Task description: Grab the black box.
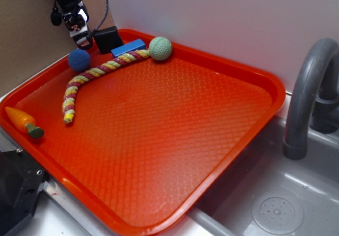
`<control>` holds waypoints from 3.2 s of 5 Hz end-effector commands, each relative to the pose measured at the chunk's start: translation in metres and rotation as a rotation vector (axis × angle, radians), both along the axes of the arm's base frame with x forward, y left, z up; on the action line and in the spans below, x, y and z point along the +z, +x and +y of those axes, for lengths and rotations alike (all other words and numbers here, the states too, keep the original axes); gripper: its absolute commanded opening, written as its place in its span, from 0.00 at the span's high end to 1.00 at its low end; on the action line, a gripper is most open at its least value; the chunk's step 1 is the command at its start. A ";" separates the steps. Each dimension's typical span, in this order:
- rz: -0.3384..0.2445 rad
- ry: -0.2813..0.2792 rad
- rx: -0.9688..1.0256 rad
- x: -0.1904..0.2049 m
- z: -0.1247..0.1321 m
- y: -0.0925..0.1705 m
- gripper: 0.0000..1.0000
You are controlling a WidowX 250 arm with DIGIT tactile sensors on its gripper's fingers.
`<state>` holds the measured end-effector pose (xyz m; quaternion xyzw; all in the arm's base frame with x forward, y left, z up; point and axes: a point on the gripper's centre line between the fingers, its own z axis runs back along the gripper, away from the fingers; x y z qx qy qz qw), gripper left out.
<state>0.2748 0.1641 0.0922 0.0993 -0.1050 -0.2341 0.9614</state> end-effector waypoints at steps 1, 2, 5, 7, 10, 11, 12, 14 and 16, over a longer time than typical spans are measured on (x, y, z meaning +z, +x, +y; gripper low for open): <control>-0.051 0.037 0.010 0.022 0.005 0.009 0.00; -0.051 0.037 0.010 0.022 0.005 0.009 0.00; -0.049 0.076 -0.111 -0.003 -0.012 0.058 0.00; 0.064 -0.010 -0.114 -0.012 0.009 0.053 0.00; 0.109 -0.005 -0.092 -0.034 0.003 0.057 1.00; 0.076 0.016 -0.072 -0.028 -0.006 0.052 1.00; 0.023 -0.009 -0.020 0.023 -0.034 0.040 1.00; -0.029 0.014 0.188 0.122 -0.117 -0.015 1.00; 0.080 -0.081 0.234 0.169 -0.146 -0.043 1.00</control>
